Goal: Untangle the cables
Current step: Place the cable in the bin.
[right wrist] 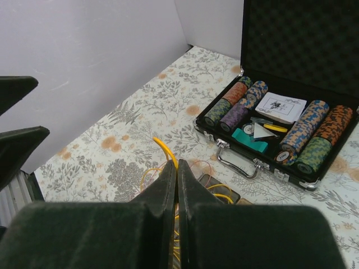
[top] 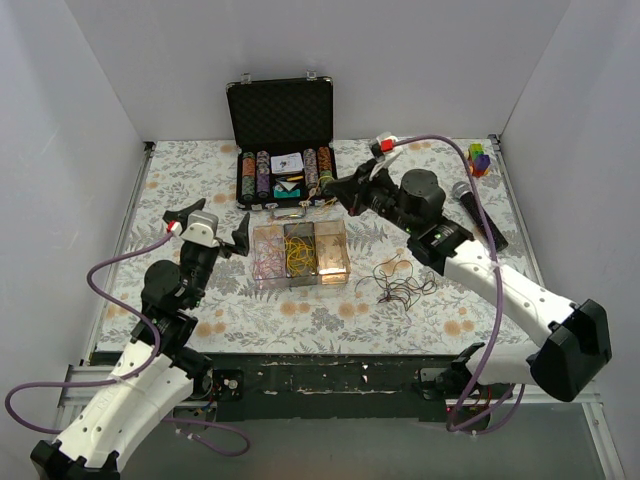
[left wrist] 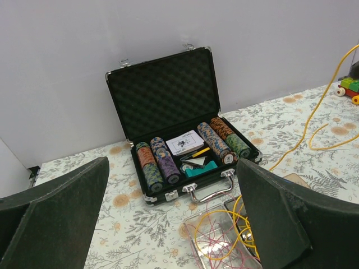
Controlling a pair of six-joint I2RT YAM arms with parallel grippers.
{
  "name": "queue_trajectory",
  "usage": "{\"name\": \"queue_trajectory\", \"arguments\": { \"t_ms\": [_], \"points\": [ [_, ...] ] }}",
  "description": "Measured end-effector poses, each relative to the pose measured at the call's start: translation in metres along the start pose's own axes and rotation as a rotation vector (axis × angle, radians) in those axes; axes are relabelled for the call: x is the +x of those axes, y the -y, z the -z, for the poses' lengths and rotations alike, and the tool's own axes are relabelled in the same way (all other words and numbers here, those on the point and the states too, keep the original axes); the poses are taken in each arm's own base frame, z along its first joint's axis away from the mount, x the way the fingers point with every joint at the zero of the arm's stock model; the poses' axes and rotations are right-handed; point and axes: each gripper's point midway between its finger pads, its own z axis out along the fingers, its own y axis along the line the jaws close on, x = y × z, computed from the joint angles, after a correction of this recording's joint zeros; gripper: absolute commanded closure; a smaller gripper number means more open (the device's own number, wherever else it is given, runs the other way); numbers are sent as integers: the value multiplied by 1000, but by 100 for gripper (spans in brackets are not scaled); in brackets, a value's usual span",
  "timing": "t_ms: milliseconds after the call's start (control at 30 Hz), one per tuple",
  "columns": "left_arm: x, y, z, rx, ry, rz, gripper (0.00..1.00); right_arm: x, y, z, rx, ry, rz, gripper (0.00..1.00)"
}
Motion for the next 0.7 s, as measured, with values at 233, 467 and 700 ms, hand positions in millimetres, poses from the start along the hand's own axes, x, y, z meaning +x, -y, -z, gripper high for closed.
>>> {"name": "queue_trajectory", "arguments": {
  "t_ms": [233,467,700],
  "points": [
    [5,2,-2,7,-15,-2,2,-45,-4,33,49,133,45,99],
    [9,4,-4,15,-27,-4,2,-75,-4,57,100,221,79,99],
    [18,11,-9,43,-56,-4,9,-58,4,51,124,157,85,99]
  ]
}}
